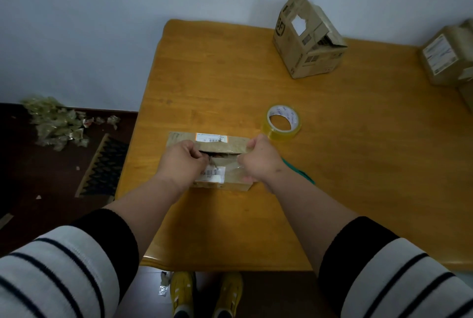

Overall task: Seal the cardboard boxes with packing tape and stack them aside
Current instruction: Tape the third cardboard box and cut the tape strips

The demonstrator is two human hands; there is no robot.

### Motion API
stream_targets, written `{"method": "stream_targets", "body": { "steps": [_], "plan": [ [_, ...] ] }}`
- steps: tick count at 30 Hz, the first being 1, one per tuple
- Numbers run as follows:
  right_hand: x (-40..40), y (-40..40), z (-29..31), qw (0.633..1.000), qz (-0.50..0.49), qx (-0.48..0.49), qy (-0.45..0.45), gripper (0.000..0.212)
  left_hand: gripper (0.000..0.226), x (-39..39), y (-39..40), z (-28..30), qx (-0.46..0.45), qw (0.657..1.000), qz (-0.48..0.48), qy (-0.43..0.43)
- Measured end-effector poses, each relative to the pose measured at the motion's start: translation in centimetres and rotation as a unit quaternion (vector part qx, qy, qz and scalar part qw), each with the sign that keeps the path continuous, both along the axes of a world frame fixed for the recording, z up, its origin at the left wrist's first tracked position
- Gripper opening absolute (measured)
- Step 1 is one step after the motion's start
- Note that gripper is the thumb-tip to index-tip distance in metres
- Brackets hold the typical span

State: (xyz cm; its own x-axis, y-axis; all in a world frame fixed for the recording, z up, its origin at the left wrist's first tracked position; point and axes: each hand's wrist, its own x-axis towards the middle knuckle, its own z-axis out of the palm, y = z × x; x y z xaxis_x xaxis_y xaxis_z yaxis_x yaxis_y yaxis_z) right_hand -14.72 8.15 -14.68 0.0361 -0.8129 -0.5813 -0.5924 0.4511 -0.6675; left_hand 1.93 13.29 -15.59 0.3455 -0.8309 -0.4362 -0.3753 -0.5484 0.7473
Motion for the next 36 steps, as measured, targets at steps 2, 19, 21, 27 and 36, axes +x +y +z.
{"method": "stream_targets", "body": {
  "steps": [2, 19, 21, 27, 36],
  "plan": [
    [0.0, -0.2, 0.1, 1.0, 0.004, 0.004, -0.002, 0.035, 0.028, 0.0, -0.1, -0.1, -0.002, 1.0, 0.01, 0.023],
    [-0.3, 0.2, -1.6, 0.996, 0.044, -0.064, 0.048, 0.034, 0.015, 0.1, -1.3, -0.5, -0.013, 0.992, -0.061, -0.114],
    [-0.2, 0.0, -1.7, 0.996, 0.044, -0.058, 0.054, 0.035, 0.016, 0.2, -1.5, -0.3, -0.011, 0.992, -0.064, -0.113],
    [0.1, -0.4, -1.9, 0.997, 0.034, -0.033, 0.053, 0.034, 0.008, 0.6, -2.2, 0.1, 0.003, 0.987, -0.1, -0.125],
    [0.6, -0.6, -1.3, 0.999, 0.001, -0.006, 0.033, 0.042, 0.015, 1.1, -3.5, 0.5, 0.004, 0.966, -0.172, -0.193]
  ]
}}
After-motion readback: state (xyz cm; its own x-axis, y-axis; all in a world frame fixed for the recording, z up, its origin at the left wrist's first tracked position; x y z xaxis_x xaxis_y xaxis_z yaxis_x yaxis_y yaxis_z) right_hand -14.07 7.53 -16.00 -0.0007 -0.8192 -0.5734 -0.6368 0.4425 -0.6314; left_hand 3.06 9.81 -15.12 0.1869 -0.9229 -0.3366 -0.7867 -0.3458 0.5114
